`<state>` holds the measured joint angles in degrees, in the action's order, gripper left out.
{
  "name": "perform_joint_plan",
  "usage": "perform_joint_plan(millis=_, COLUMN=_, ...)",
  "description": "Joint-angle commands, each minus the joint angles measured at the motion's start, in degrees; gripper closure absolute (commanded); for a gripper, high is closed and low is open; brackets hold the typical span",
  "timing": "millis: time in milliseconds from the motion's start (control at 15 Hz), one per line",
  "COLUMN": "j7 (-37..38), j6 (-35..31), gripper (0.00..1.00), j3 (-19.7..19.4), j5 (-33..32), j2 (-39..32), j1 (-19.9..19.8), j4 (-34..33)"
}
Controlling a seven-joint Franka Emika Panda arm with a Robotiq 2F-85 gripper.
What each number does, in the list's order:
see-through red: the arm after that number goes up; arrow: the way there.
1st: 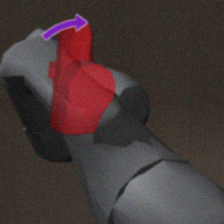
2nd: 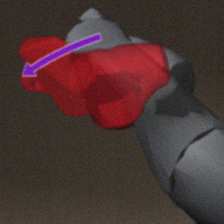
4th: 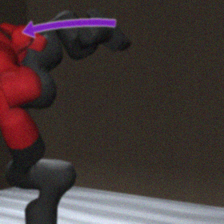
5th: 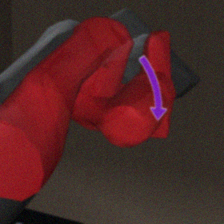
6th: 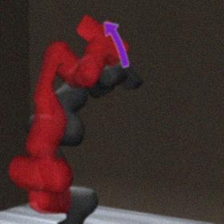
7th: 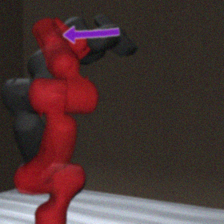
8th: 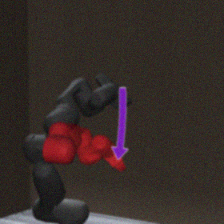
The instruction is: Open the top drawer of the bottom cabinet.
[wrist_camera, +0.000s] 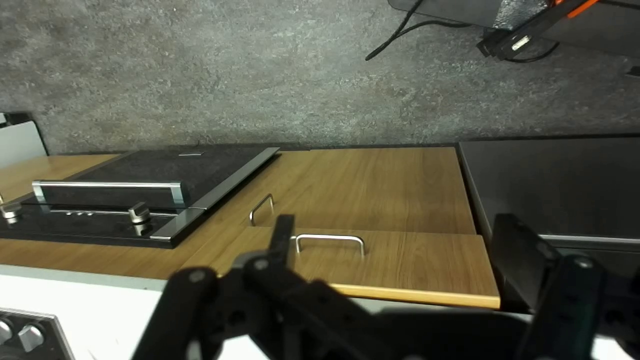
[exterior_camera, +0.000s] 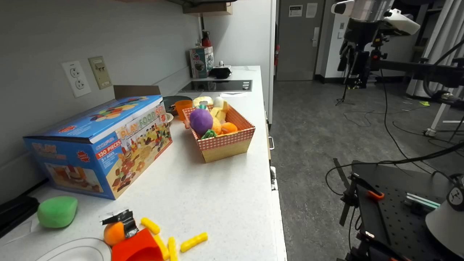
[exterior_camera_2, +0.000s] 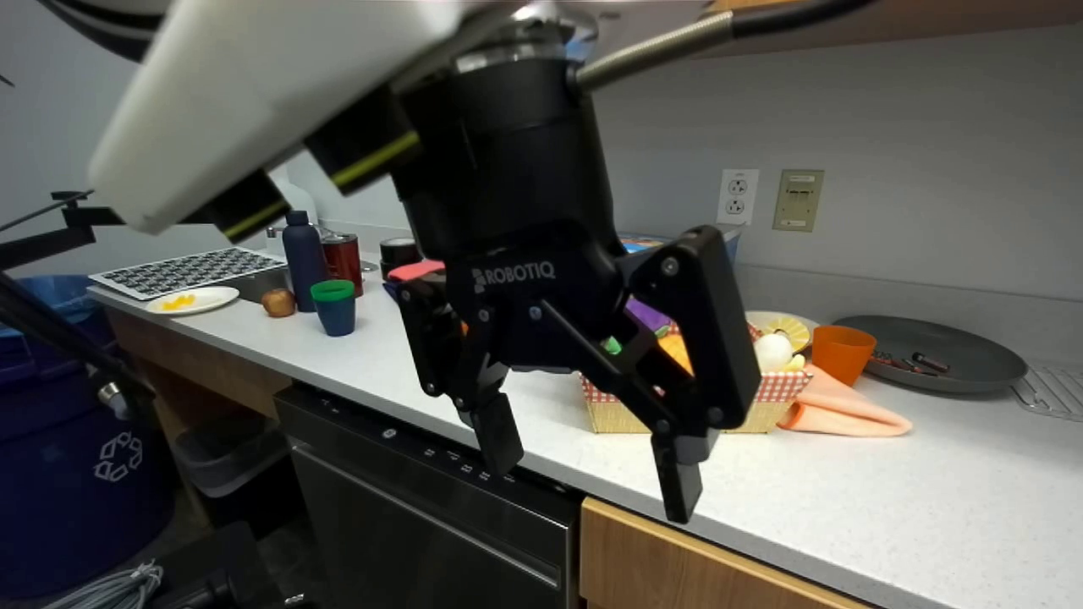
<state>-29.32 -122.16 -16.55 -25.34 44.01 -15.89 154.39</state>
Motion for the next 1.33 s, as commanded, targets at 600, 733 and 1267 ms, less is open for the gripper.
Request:
perform_joint_plan(millis=600, j7=2.1, j6=-3.4, gripper=0.00, j3=0.3, j5=0.4, j2=-9.0, j1=2.4, j4=-6.2)
perform_joint_plan(millis=733, j7=3.5, j6=-5.4, gripper=0.00, j3=-0.2, j5=2.1, j2=-12.2, j1=3.3, j4=-6.4)
perform_joint_plan(millis=1267, j7=4.6, j6=-17.2, gripper=0.00, j3=-1.9, j5=14.0, j2=-30.0, j1=5.4, j4=-9.2)
